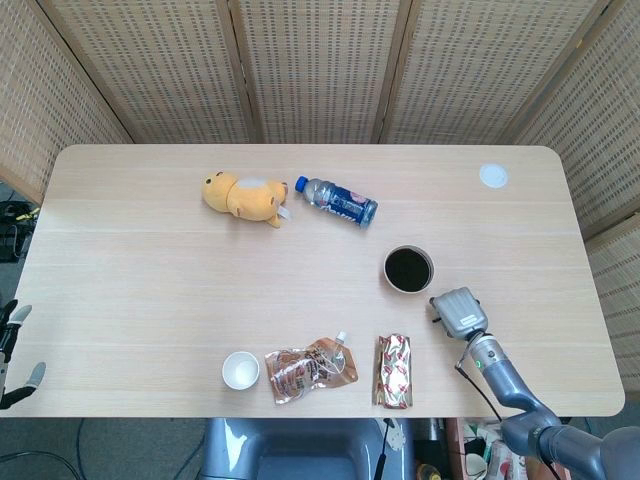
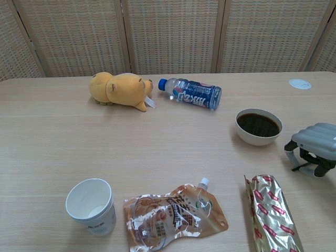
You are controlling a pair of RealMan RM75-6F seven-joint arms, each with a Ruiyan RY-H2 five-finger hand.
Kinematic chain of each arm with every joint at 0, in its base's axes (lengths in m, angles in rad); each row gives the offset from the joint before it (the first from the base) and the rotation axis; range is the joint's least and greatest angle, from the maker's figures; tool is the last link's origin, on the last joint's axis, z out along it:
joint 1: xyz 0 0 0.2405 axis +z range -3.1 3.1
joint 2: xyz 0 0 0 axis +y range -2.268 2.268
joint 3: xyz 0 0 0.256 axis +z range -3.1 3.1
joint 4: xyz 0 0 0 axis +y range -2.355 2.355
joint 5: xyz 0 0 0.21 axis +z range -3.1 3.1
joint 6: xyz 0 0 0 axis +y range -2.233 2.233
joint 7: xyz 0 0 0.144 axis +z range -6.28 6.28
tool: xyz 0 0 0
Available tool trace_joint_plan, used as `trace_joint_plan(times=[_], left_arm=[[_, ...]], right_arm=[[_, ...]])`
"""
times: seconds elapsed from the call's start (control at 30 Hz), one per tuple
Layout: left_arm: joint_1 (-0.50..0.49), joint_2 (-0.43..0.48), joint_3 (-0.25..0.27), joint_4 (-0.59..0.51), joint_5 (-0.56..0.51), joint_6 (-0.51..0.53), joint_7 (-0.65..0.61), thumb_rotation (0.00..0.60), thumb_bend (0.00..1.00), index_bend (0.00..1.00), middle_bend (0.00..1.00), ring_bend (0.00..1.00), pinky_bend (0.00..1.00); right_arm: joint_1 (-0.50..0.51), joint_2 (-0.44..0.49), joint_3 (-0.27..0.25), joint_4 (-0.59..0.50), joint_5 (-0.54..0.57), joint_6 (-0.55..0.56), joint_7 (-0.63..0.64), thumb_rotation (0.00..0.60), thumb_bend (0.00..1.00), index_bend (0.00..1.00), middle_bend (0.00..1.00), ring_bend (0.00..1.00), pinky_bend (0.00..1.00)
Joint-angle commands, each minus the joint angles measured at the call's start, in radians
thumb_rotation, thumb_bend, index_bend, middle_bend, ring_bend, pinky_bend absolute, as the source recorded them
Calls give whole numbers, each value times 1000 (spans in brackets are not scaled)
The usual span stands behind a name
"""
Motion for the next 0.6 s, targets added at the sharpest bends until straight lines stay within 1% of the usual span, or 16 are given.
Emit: trace_joint_plan(times=[0.03,0.13,0.4,0.5,0.6], left_arm=[[0,0,0,1,1,0,0,600,377,0,0,0,0],[0,-1,0,1,2,0,-1,600,377,0,0,0,0],[-3,1,-1,-3,6,0,2,600,377,0,0,0,0],[-4,1,-1,-6,8,-1,4,600,377,0,0,0,0],[-6,2,-2,-9,9,-1,6,600,377,0,0,0,0]], right_arm=[[-7,21,12,-32,12,6,21,600,861,729,959,988,1000],[-9,53,29,-84,25,10,42,600,875,731,960,989,1000],[-6,172,85,-285,75,-12,141,600,905,737,960,989,1000],[-3,238,116,-392,115,-45,216,600,908,738,961,990,1000],[6,290,141,-464,149,-81,272,600,913,738,961,990,1000]])
